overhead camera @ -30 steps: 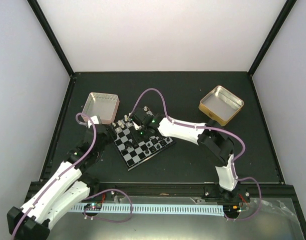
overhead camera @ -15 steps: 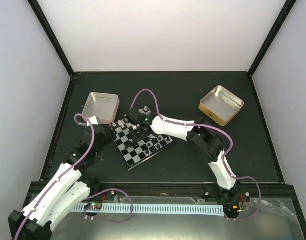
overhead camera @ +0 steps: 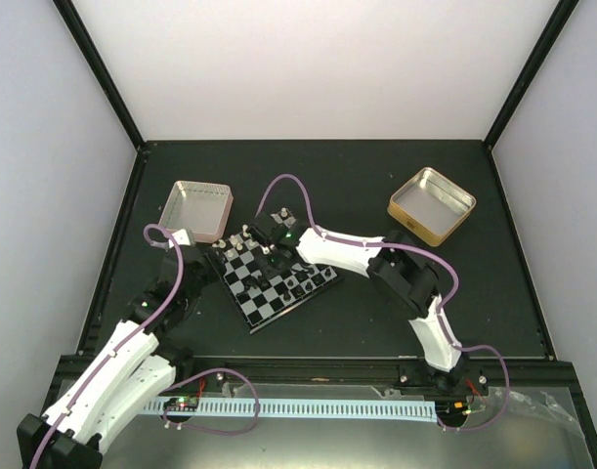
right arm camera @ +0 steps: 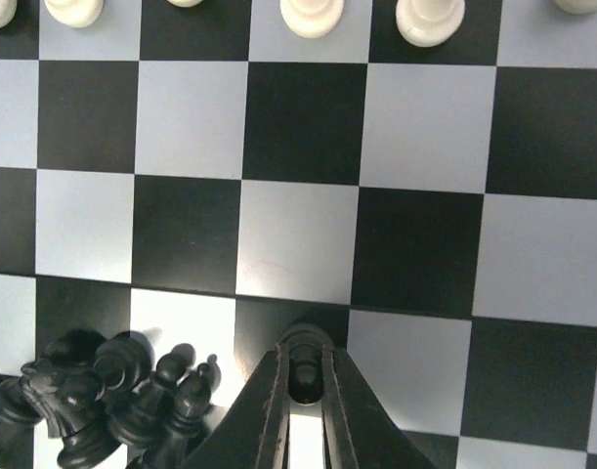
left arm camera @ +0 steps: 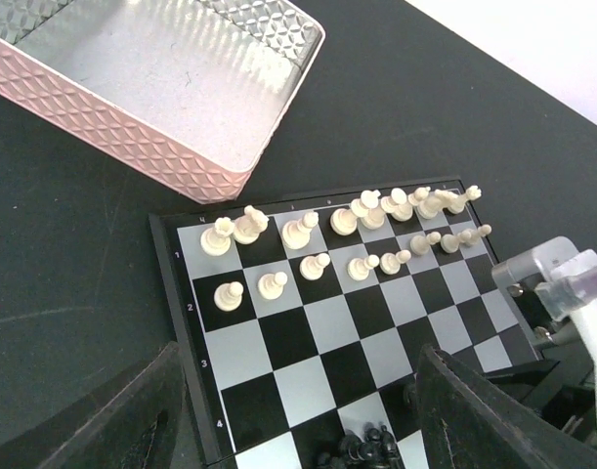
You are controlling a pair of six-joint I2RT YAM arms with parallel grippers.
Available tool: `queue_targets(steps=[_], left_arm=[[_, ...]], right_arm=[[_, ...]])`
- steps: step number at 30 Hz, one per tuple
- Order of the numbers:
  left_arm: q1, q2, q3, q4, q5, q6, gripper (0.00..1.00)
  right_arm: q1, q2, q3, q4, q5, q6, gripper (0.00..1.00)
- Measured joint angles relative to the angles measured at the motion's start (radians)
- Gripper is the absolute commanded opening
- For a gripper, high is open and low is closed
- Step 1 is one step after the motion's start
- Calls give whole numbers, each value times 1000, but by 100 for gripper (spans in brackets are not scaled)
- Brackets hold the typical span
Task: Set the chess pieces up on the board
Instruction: Pick up the chess piece from the chessboard, then place the chess piece on the chessboard.
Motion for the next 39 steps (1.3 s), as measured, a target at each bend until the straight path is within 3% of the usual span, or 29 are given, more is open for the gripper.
queue_targets(steps=[14, 33, 39], left_arm=[[4, 0, -13, 0, 19, 0, 66], [4, -1, -26, 4, 35, 0, 66], [4, -3, -27, 5, 35, 0, 66]], right_arm=[[5, -140, -107, -32, 2, -1, 7], [44, -118, -90, -168, -38, -42, 8], [50, -117, -77, -181, -53, -53, 15]])
